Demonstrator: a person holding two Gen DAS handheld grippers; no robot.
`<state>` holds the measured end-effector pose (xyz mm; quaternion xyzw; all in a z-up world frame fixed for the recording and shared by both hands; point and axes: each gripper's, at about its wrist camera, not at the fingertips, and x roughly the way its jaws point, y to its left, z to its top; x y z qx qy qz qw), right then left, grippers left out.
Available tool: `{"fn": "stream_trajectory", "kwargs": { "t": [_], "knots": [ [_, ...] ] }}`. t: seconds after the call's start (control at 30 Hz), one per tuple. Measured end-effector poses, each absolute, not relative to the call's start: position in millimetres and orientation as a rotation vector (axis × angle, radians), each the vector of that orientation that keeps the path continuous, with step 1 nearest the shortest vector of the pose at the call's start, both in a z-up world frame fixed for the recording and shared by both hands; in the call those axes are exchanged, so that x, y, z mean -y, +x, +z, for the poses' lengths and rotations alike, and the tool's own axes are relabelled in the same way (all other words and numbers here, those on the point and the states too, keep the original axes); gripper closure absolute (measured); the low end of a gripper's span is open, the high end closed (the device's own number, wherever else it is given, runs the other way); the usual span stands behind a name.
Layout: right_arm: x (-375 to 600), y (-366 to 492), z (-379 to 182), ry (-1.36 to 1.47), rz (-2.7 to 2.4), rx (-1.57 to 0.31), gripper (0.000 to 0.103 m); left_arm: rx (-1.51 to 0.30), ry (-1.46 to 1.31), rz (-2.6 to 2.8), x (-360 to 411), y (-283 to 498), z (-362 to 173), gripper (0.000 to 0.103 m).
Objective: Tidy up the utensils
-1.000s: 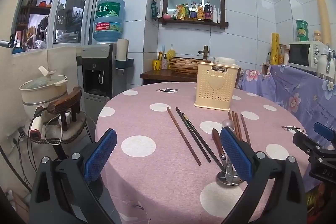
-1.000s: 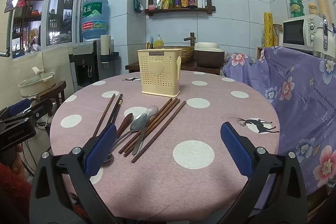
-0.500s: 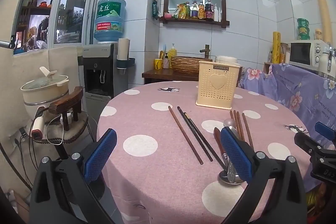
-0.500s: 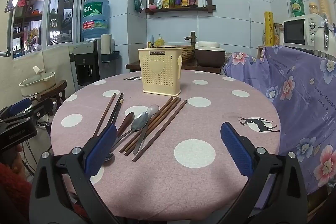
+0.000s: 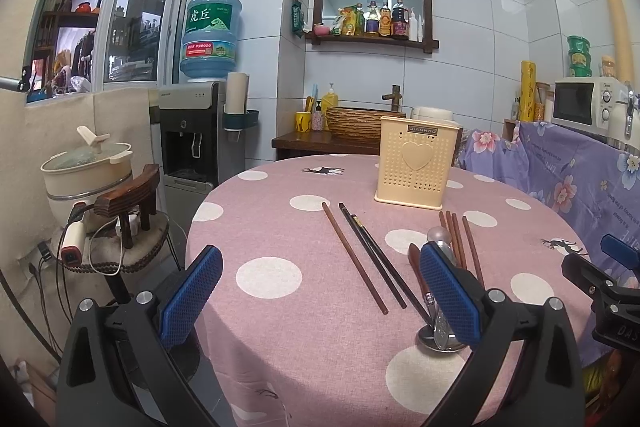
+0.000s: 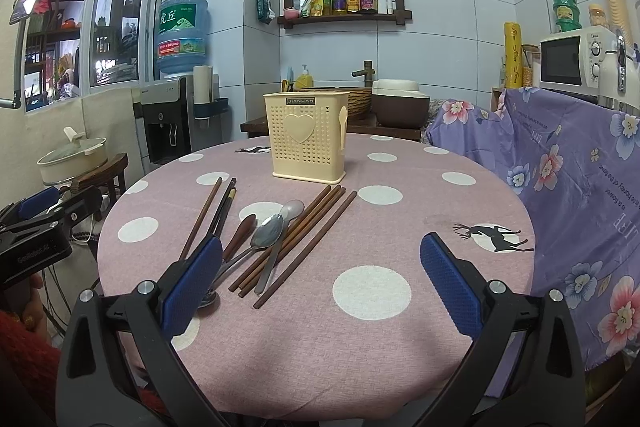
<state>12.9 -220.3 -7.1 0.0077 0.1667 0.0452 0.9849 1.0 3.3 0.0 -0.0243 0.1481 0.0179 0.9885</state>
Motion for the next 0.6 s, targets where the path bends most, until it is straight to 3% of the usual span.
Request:
{"fn": "stream_trajectory", "kwargs": {
  "t": [0.6],
  "knots": [
    [219.1, 12.5, -8.9, 0.014, 0.092, -0.338, 0.005, -0.302, -0.043, 0.036, -5.2, 0.9, -3.1, 0.005]
  ]
}}
